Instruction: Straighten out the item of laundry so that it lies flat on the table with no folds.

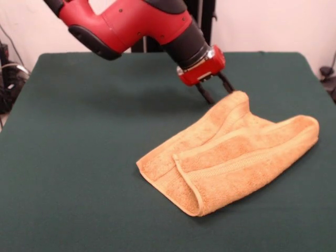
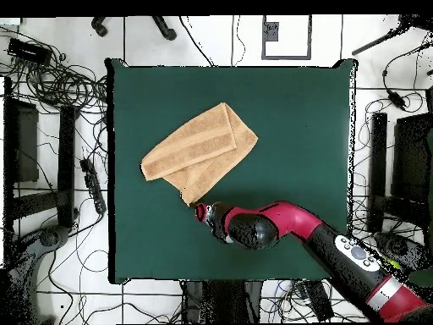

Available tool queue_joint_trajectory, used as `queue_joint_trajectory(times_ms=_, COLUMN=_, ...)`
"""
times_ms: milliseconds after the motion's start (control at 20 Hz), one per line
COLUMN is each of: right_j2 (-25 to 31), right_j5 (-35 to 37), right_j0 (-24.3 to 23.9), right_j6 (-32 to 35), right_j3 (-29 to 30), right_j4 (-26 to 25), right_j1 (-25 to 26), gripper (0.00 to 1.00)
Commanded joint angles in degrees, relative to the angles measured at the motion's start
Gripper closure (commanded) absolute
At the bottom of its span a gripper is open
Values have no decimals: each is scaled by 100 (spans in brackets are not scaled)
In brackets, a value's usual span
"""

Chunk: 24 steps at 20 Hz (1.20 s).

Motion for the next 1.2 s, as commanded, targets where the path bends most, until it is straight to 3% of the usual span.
queue_joint_trajectory(times_ms=50, right_j2=-385, right_j5=302, right_j0=-47, right_j6=-1370, right_j3=-336, right_j4=-235, right_j1=603, gripper=0)
queue_joint_trajectory(times_ms=550, right_j2=-64, right_j5=546, right_j0=-1058, right_j6=-1820, right_j3=-247, right_j4=252, right_j1=1285, gripper=0)
queue_joint_trajectory(times_ms=800, right_j2=20, right_j5=834, right_j0=-1404, right_j6=-1954, right_j3=-192, right_j4=329, right_j1=1235, gripper=0)
queue_joint_trajectory(times_ms=1200, right_j2=-24, right_j5=550, right_j0=-1192, right_j6=-1530, right_j3=-357, right_j4=22, right_j1=1066, gripper=0)
